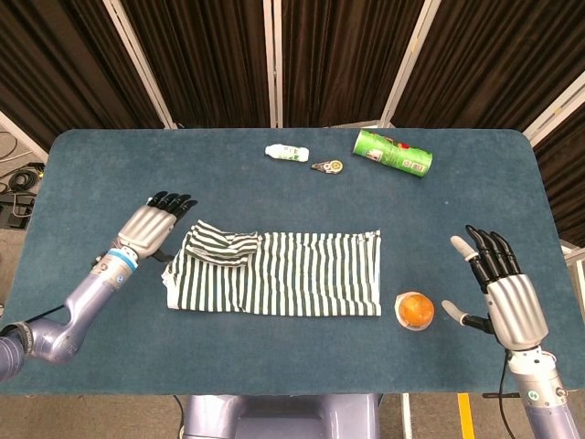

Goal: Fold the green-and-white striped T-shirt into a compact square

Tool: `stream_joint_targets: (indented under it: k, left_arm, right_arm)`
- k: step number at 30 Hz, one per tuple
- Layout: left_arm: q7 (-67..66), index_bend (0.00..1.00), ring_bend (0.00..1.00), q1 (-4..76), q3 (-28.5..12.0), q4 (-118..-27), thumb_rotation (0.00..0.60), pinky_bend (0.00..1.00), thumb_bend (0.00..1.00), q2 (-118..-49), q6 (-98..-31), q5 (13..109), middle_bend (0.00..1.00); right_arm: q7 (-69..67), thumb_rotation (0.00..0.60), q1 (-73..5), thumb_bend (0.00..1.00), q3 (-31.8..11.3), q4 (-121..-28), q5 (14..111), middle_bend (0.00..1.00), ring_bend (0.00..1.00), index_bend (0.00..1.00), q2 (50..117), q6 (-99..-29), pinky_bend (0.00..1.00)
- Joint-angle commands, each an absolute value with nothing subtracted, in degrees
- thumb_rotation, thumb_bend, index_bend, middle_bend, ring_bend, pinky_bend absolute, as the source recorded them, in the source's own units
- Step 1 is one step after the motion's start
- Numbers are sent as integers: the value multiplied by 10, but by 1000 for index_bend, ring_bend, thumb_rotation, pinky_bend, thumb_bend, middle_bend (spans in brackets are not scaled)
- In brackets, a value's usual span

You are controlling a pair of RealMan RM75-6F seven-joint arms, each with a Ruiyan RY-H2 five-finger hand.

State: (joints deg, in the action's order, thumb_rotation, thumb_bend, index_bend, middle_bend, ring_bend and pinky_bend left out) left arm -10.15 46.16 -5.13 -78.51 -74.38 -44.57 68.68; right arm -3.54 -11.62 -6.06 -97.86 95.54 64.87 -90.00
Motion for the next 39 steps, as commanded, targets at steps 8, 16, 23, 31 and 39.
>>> stream_joint_targets:
  k: [8,16,23,31,39]
  left_arm:
    - [97,41,0,474,54,-464,600,0,0,-871,-546,952,0]
    - [179,72,0,480,95,-335,600,0,0,-936,-575,1008,0]
    - [200,90,0,484,112,-286,600,0,0,-976,-576,1025,0]
    - [219,188,0,478,117,-252,600,0,0,-994,-595,1029,0]
    - [233,264,0,469,125,-228,600,0,0,-1001,-609,1033,0]
  right_arm:
    - [-22,600,-116,34,-62,-977,951,15,0,157,653,-897,0]
    - [-13,600,-116,34,-63,-976,947,15,0,157,657,-895,0]
    - [-8,600,-115,33,-63,-977,948,15,0,157,658,-897,0]
    - [-10,600,-113,34,-65,-977,947,15,0,157,656,-899,0]
    - [-9,600,-113,33,-64,-978,948,18,0,158,656,-900,0]
